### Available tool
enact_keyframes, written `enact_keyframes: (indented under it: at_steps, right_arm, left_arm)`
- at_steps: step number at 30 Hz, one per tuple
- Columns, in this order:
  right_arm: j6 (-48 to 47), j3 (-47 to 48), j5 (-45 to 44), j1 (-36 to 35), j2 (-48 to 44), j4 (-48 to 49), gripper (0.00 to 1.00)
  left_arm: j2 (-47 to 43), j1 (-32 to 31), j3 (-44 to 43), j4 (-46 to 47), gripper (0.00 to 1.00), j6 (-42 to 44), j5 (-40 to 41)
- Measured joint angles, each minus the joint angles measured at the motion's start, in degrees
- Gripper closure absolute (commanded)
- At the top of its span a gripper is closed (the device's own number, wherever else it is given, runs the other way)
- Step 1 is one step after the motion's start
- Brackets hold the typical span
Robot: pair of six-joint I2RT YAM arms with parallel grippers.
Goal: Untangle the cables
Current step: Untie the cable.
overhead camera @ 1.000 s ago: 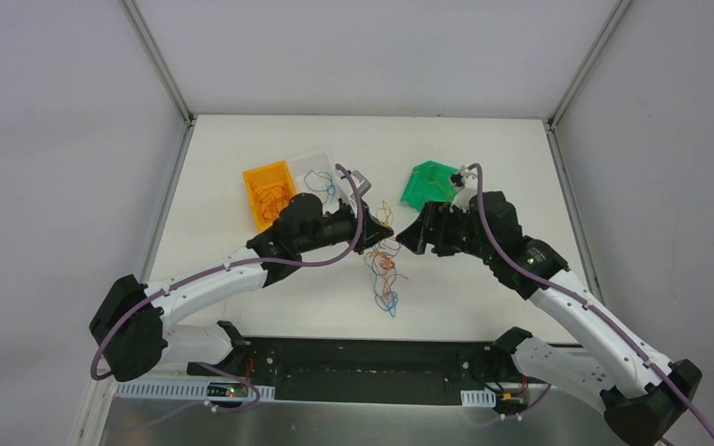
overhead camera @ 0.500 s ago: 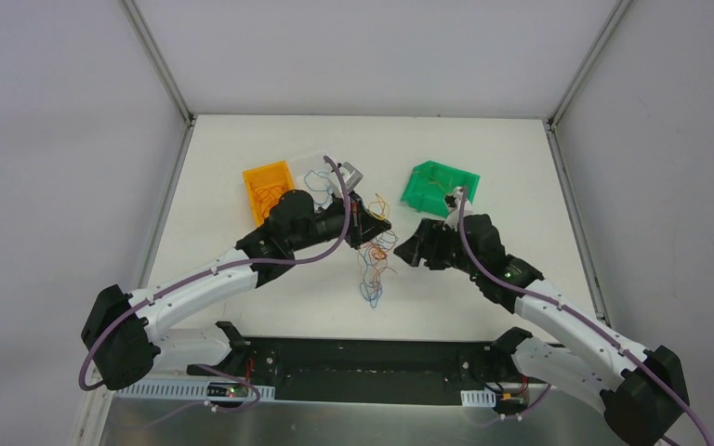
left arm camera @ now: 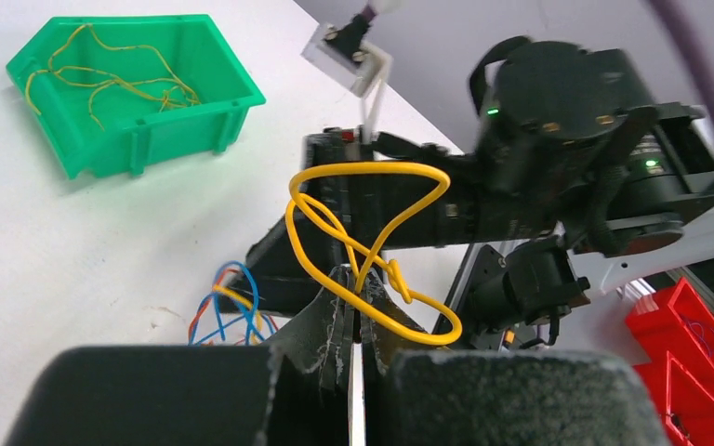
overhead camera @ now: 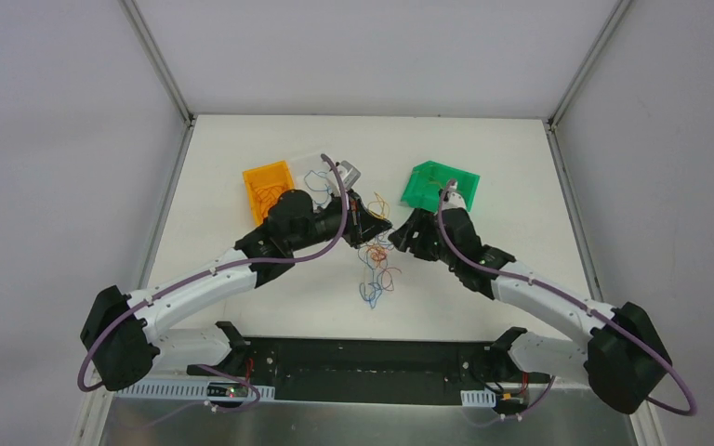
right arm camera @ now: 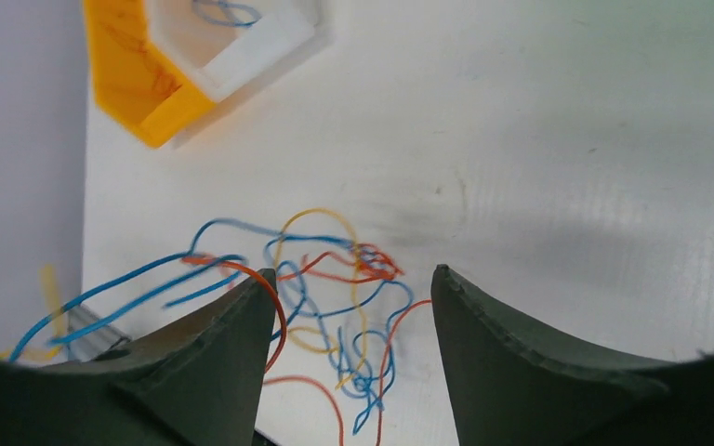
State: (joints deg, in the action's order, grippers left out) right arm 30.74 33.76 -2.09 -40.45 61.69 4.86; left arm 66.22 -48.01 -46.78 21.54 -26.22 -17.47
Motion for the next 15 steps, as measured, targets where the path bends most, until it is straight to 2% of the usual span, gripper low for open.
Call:
enact_keyframes:
  at_steps: [6,11,15]
  right_arm:
    - [5.90,5.40,-12.94,-0.20,12.09,-4.81,0.35]
    - [8.90,6.12,-18.51,0.83,15.96,-10.60,0.50]
    - [10.03,2.14,-18.93,5.09,13.53,-12.04,0.55]
  left_arm:
    - [-2.78,0.20,-0.11,-2.25,1.00,-0.11,2.89]
    - [-12.81,4.63,-0.81,-11.04,1.00,1.70,11.47]
    - [-21.42,9.33,-2.91,-18.47,1.00,3.50,21.49]
